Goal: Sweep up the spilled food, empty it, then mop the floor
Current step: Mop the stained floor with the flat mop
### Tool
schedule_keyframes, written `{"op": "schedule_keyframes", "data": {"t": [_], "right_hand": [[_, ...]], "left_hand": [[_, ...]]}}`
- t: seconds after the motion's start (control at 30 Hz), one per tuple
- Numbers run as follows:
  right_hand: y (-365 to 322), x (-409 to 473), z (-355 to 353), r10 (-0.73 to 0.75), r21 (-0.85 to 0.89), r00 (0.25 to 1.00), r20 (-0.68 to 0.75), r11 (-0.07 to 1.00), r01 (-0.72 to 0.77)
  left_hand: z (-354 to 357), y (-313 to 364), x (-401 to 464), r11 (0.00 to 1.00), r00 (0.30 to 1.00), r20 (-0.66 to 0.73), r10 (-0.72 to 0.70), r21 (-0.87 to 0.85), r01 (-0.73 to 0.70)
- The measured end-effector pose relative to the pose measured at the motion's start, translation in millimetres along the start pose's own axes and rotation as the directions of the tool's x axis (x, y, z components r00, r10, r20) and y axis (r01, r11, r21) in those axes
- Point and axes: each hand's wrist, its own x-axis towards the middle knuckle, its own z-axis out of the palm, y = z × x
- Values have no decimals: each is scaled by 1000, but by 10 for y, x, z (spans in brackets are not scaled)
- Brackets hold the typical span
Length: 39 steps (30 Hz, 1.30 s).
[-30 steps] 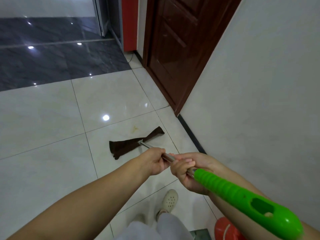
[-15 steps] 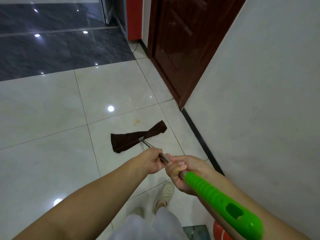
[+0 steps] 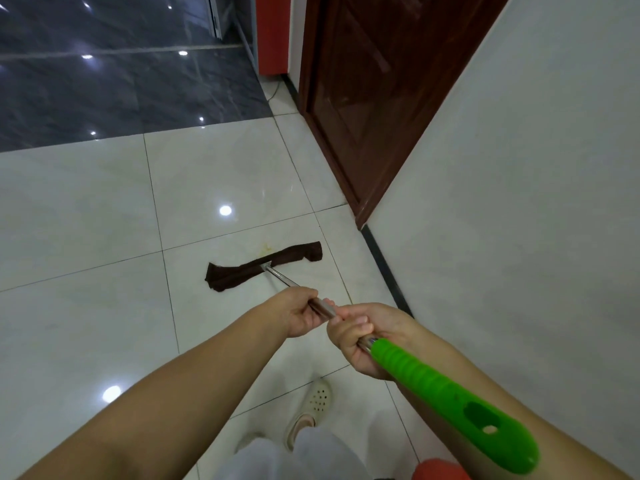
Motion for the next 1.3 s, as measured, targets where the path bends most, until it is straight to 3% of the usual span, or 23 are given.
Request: {"op": "schedule_keyframes", "data": {"t": [0.37,0.6,0.77,0.9,1.07,1.3], "right_hand": [[-774,403,480,-19,-158,1000,-21,987,15],[-870,623,625,-45,-80,999,15,996,46],[-750,816,461,-91,140,988,126,987,73],[-642,847,430,-184,74,981,56,981,179],[-456,777,389,-207,22,978,-9,978,207],[396,600,120,-226,18,974,-24,974,227]], "left_hand": [[190,743,427,992,990,-114,80,-89,-90],[95,947,542,990,973,-184,140,7,-141],[60,834,537,985,979,-139,148,-64,-158],[-38,743,509,982,966,-180,185,15,-186],[-128,598,426,985,975,-139,172,21,-171],[-510,9,179,992,990,-85,115,58,-110]]}}
